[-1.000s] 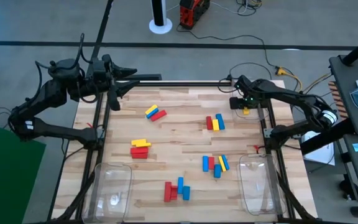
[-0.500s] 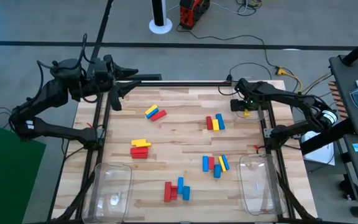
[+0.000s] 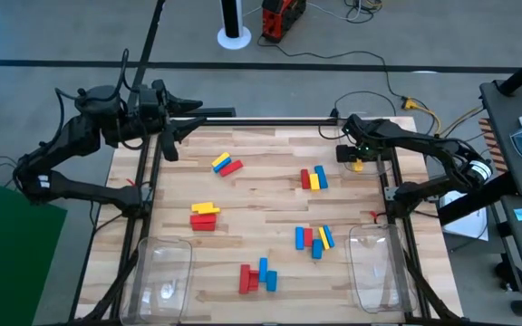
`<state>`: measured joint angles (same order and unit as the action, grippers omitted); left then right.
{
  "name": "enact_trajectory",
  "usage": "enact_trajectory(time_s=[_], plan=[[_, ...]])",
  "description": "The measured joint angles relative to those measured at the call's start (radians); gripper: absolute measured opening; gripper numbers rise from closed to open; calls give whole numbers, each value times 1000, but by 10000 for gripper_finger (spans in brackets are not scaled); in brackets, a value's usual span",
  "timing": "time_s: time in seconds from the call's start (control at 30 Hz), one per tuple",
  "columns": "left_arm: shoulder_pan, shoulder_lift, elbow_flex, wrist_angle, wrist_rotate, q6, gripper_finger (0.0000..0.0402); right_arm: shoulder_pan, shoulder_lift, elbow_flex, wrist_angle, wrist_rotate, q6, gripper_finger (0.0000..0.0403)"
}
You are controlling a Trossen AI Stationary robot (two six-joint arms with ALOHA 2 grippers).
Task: Sort blocks
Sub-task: Put the yellow block into the top right transparent bin, then put the red block into the bottom left transparent bin
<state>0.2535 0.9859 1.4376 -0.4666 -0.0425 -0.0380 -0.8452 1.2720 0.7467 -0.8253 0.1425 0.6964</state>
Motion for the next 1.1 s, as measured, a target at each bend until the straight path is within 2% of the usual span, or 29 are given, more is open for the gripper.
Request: enact_trajectory(time_s=[0.27, 0.43, 0.57, 0.77, 1.1], plan=[[0, 0, 0, 0, 0, 0, 189, 1, -39, 41, -11, 4, -13, 91], [0, 2, 0, 4, 0, 0, 189, 16, -82, 120, -14, 5, -15, 61], [0, 4, 0, 8, 0, -61, 189, 54, -106, 210, -16, 4, -18, 41], [0, 17, 0, -26, -27, -107, 189, 170, -125, 359, -16, 2, -40, 26], [0, 53, 0, -158, -52, -129, 189, 475, -125, 545, -9, 1, -7, 17]])
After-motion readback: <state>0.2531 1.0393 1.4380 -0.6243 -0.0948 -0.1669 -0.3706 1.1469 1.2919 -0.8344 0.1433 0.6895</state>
